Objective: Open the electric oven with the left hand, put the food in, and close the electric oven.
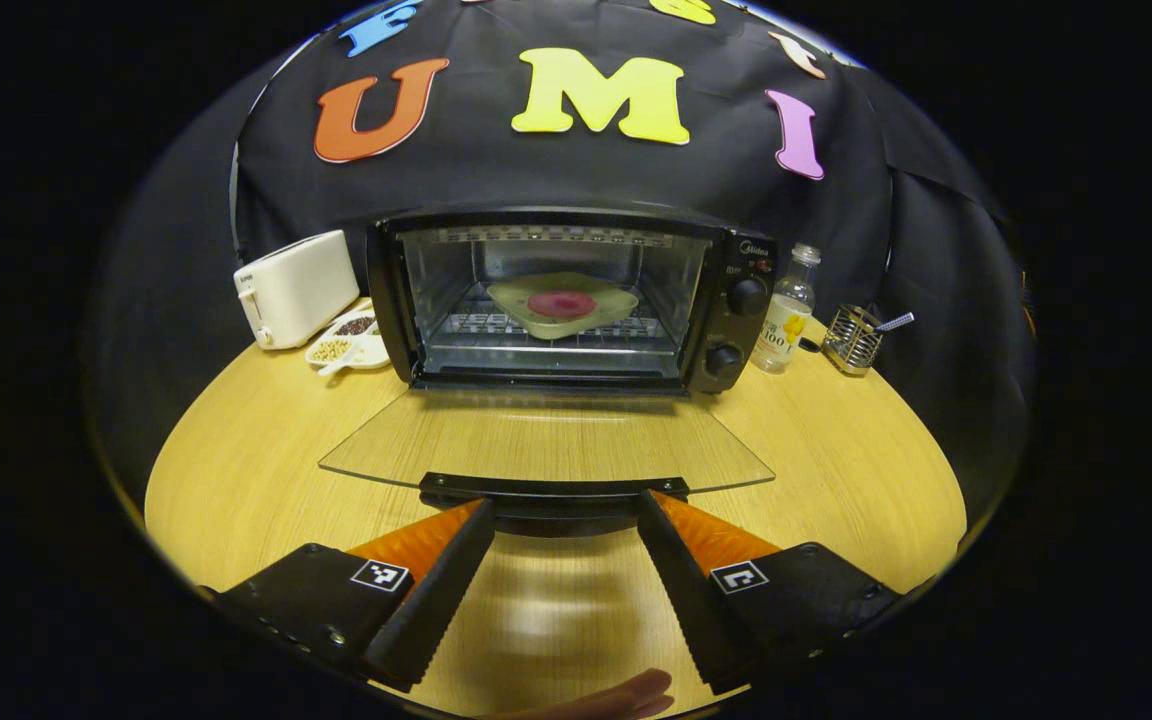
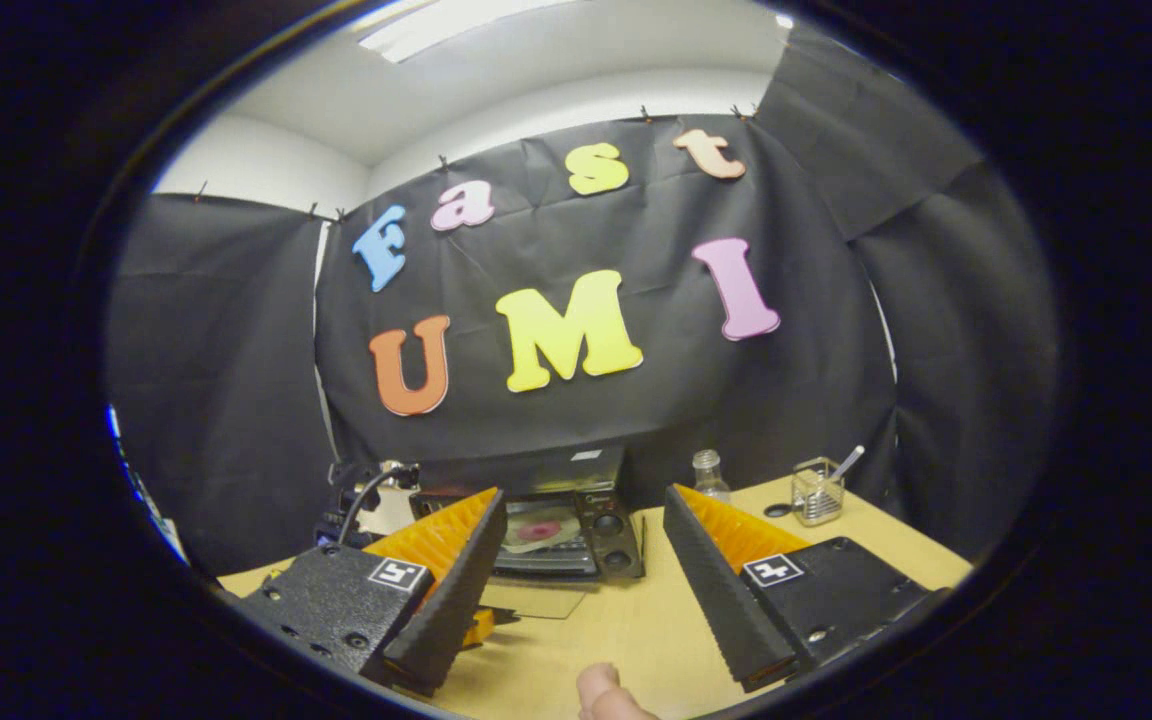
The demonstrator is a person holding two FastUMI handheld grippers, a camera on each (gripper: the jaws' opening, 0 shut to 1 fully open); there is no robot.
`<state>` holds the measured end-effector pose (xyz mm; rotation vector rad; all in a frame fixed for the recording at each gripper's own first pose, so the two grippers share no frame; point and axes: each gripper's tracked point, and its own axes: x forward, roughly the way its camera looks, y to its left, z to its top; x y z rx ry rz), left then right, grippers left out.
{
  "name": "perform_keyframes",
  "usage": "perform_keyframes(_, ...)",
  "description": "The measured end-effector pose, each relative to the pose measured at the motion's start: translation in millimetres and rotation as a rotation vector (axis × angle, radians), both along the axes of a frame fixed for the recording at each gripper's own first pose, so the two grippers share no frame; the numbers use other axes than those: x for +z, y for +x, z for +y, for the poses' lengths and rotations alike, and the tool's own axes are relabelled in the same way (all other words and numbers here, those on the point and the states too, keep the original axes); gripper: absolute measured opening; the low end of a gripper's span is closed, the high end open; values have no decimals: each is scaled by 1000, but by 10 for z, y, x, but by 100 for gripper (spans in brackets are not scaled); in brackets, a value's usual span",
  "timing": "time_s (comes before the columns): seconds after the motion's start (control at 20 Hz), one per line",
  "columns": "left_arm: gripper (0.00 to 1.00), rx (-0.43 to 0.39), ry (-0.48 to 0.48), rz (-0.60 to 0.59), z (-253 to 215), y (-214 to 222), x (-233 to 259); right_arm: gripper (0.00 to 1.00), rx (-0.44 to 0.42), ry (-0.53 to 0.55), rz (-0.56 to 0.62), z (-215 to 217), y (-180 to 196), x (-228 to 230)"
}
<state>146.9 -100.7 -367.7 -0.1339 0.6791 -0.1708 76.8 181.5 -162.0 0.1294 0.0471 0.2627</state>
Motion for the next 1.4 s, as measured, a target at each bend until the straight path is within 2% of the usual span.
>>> perform_keyframes(0.2,95,21,3,-100,103,232,292,94,-31,-46,-20,-39,-72,59)
perform_keyframes(0.25,84,25,-2,-102,109,253,349,94,-36,-51,-22,-54,-80,65)
perform_keyframes(0.3,97,28,-7,-108,123,275,400,100,-44,-57,-23,-85,-102,82)
perform_keyframes(0.55,98,30,-39,-174,190,511,614,100,-59,-53,2,-128,-191,93)
perform_keyframes(0.6,98,33,-52,-184,193,561,657,94,-61,-47,7,-136,-242,118)
perform_keyframes(0.75,98,30,-72,-229,232,740,763,94,-80,-38,16,-231,-381,197)
perform_keyframes(1.0,98,35,-47,-316,288,1117,988,94,-139,-44,-15,-466,-667,381)
perform_keyframes(1.1,95,52,-72,-351,312,1075,1166,96,-132,-37,-62,-510,-826,506)
perform_keyframes(1.25,94,83,-105,-388,425,632,1451,96,-155,-58,-66,-610,-964,554)
perform_keyframes(1.4,94,113,-33,-459,641,88,1808,96,-184,-80,-29,-739,-1093,612)
